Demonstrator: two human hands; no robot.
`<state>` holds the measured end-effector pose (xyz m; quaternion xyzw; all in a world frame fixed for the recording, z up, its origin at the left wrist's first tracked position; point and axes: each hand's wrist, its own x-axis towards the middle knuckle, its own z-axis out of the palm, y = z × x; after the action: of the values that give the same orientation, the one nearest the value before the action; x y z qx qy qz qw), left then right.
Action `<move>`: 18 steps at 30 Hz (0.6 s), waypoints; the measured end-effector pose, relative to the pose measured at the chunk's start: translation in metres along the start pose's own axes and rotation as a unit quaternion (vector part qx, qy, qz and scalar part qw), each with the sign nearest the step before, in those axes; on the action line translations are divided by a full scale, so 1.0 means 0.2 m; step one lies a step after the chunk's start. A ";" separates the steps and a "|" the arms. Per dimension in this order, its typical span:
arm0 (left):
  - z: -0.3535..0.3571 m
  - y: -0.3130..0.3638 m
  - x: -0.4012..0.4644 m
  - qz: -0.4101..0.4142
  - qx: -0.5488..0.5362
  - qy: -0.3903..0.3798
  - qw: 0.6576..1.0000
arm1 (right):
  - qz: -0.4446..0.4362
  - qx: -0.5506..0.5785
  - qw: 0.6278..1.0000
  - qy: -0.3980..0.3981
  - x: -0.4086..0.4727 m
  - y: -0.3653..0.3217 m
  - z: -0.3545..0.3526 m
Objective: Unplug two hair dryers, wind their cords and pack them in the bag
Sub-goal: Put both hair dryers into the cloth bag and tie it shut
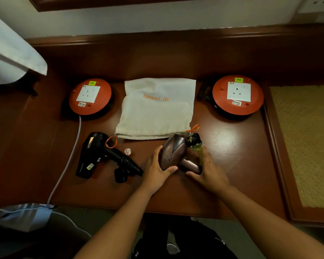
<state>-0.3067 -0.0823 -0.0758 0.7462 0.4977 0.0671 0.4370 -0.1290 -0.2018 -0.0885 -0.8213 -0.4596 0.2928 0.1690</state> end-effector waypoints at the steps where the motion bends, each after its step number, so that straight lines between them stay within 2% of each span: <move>1: 0.00 0.00 0.00 -0.002 -0.006 -0.001 1.000 | 0.000 -0.003 1.000 0.000 0.00 0.00 0.00; 5: -0.01 -0.01 -0.01 -0.003 -0.024 -0.009 1.000 | -0.007 -0.009 1.000 -0.005 -0.02 -0.03 -0.01; 11: -0.09 -0.06 -0.08 0.025 -0.036 -0.086 0.995 | 0.026 -0.034 0.999 -0.016 -0.14 -0.09 -0.03; 18: -0.26 -0.12 -0.16 0.049 -0.078 -0.119 0.989 | 0.076 0.003 0.996 0.038 -0.30 -0.28 -0.01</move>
<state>-0.3669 -0.0743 -0.0511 0.7363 0.3981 0.0375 0.5459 -0.1888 -0.2233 -0.0378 -0.8640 -0.3882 0.2743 0.1660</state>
